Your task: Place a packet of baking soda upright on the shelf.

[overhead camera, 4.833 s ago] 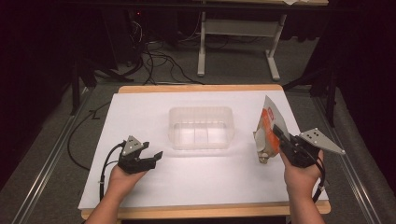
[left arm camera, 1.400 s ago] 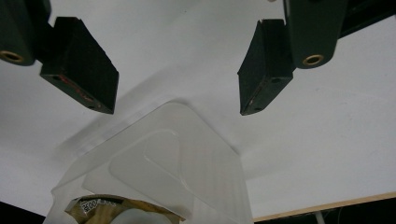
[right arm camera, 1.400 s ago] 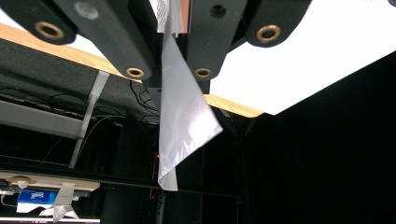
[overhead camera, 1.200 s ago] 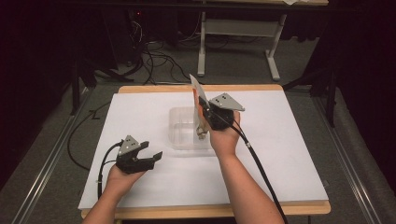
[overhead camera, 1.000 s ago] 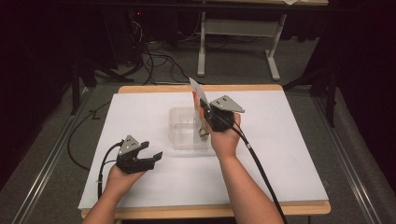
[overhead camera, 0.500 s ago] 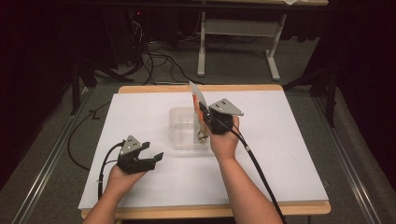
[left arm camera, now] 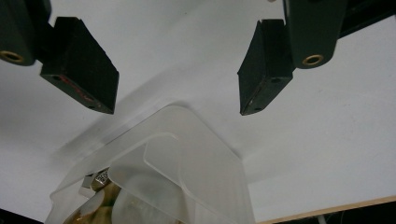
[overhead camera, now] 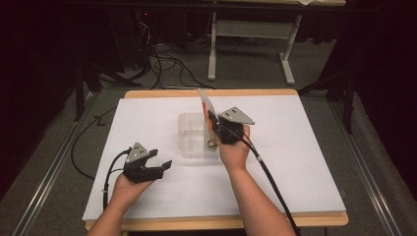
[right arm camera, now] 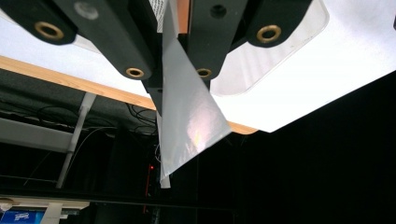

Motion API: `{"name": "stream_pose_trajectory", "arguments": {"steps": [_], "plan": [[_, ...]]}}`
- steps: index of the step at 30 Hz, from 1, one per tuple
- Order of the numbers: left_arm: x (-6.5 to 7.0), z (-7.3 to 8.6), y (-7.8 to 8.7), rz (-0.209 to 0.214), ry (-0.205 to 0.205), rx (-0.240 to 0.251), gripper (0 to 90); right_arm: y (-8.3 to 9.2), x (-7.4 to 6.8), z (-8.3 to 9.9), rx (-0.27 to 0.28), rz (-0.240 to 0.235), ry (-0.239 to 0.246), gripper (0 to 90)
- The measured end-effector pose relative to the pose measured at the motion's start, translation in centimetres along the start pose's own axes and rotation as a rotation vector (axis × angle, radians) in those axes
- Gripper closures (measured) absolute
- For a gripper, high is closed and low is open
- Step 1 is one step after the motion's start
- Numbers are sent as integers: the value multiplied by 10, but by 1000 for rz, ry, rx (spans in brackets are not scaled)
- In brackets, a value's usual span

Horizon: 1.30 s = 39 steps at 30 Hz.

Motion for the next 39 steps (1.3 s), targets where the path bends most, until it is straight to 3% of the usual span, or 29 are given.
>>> {"name": "stream_pose_trajectory", "arguments": {"steps": [19, 26, 39], "plan": [[1, 1, 0, 6, 0, -7, 294, 6, -5, 8, 3, -18, -25, 900], [1, 0, 0, 5, 0, -4, 294, 11, -8, 25, -29, -25, -23, 900], [1, 1, -1, 8, -6, -9, 294, 17, -5, 29, -32, -24, -25, 896]]}}
Point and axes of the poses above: each handheld gripper's, and its own axes: y roughly backward along the jaws, z roughly out of its underside, x roughly to its right, the point moved 5 cm from there along -y, roughly forward along the jaws, and after that the axes turned 10 degrees about x, right-handed, at the moved point
